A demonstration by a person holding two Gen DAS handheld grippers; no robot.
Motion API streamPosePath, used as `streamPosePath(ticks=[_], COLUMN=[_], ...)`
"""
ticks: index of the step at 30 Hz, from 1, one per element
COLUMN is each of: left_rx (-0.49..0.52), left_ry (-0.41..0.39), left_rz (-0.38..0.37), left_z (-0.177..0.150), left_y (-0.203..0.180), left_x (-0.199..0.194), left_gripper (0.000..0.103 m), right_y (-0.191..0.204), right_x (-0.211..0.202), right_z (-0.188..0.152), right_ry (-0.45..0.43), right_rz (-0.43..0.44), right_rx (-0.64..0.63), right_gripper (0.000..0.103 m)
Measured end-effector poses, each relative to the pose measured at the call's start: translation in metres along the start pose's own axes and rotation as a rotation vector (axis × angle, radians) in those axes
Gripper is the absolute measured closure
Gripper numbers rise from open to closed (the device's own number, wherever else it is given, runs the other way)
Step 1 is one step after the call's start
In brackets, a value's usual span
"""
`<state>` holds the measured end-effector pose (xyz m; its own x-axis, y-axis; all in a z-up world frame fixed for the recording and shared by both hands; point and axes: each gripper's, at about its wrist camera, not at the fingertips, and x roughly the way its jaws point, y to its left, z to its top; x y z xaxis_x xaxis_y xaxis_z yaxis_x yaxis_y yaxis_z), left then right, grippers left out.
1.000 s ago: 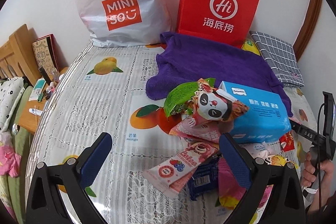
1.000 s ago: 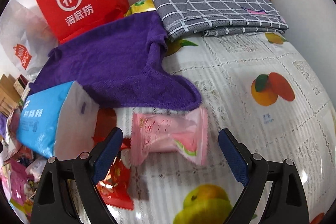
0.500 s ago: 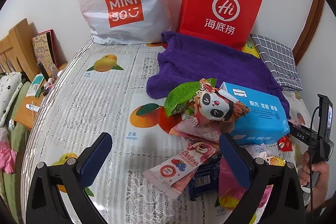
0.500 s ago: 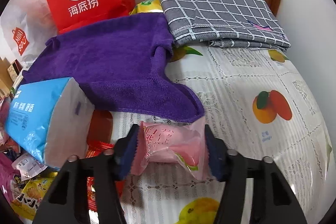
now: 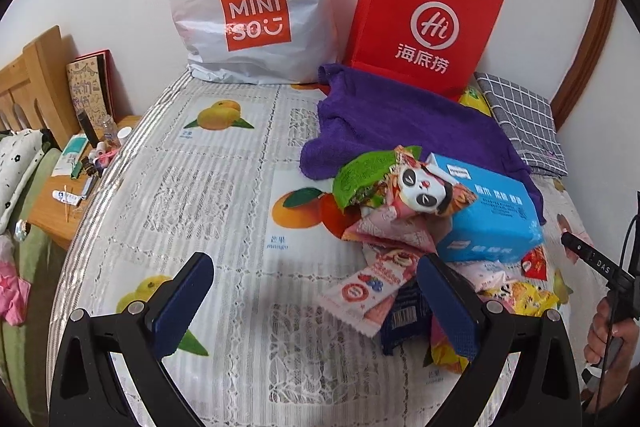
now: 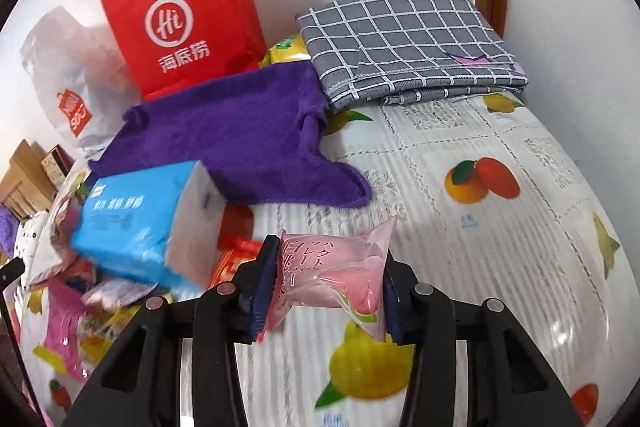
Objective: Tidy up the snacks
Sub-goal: 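Lift the pink candy with the right gripper while the left gripper grasps the pink chip bag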
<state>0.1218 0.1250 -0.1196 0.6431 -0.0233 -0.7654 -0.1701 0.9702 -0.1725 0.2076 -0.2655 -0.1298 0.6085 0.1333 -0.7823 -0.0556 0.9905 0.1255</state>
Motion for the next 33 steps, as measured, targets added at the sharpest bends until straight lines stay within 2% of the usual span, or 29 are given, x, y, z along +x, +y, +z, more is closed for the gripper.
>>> streamPosePath(ticks=[8,13,17,21,27,33], left_rx=[0.008,0.036,0.086,0.131,0.153,0.156], left_ry=[0.043,0.039,0.053,0.088,0.141,0.182], left_rz=[-0.079,-0.165,-0.206,-0.179,-0.187,-0.129], left_z=[-0.020,-0.025,-0.030,-0.036,-0.040,-0.044], left_y=[-0.008,-0.028,-0.052,-0.076,-0.096,-0.106], left_x=[0.001,-0.011,-0.016,-0.008,0.006,0.029], left_gripper=[0.002,0.003,0.003,0.003,0.002,0.003], right_y=[0.005,0.007,0.008,0.006,0.002,0.003], right_x=[-0.016,-0.024,-0.029,-0.034,-0.043,-0.045], right_z=[-0.031,-0.047,-0.057,-0.064,-0.070,-0.078], right_ry=[0.004,0.011,0.014,0.018,0.005,0.011], right_rz=[0.004,0.020,0.028,0.047,0.056,0.069], right_rx=[-0.016,-0.016,-0.015,-0.007,-0.014,-0.032], right_gripper=[0.058,0.058,0.058,0.058,0.058,0.058])
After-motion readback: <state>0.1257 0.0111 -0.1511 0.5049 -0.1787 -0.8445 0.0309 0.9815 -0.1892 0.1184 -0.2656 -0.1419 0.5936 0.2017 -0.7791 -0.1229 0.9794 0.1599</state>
